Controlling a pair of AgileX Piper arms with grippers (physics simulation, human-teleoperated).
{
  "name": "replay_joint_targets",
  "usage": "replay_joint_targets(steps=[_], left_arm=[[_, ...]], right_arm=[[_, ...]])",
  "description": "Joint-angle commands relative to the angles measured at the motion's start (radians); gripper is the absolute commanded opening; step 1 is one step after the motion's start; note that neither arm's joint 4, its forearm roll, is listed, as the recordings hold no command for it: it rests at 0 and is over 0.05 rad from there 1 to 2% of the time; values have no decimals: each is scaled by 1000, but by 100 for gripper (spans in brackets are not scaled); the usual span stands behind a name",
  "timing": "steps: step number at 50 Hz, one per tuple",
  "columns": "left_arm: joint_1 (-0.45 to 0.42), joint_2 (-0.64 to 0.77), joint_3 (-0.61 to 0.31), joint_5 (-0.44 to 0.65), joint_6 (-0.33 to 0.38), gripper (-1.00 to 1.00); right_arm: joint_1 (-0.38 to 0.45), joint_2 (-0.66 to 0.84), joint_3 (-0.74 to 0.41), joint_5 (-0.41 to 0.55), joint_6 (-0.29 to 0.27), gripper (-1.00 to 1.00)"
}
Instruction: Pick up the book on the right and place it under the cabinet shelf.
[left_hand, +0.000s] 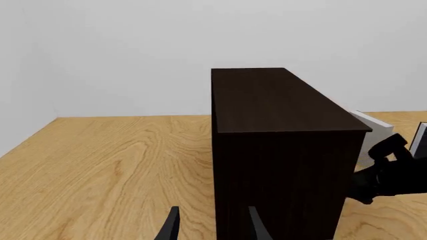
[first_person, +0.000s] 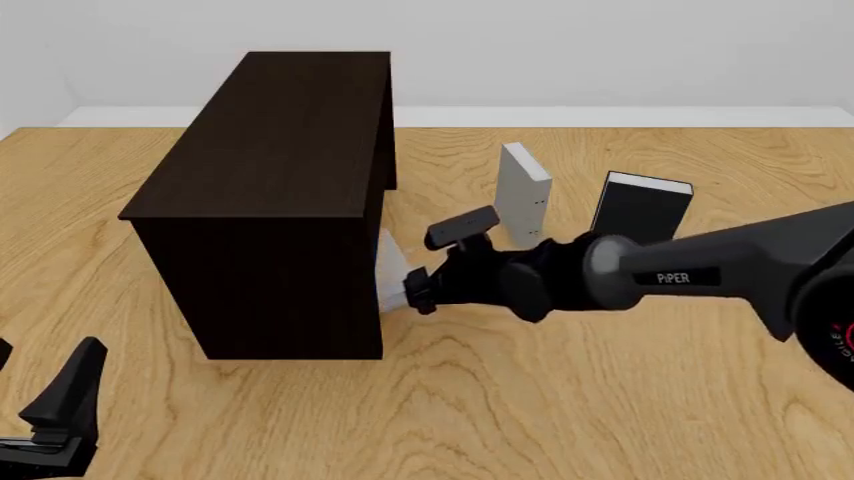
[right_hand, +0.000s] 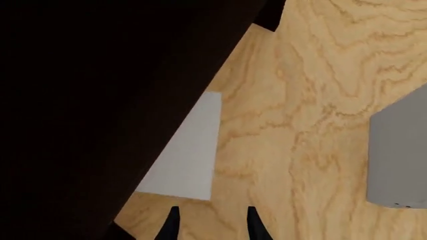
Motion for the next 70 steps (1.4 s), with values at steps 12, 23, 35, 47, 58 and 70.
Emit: replay_joint_targets(steps=[12,23,35,47,58,70], left_arm=[[0,0,0,3,-1,100],[0,0,0,3,-1,100],[-10,0,-1,2,1,100],[-7,0,-1,2,1,100],[-7,0,-1,3,-1,100],[-7,0,-1,3,0,100]], right_arm=[[-10,-166,150,-87,64,100],[-22,-343,221,-57,43,100],[-35,-534,273,-3,35,100],[-38,-680,306,48,30,100],[-49,-846,335,113,34,100],[-77,-989,362,176,18,100]])
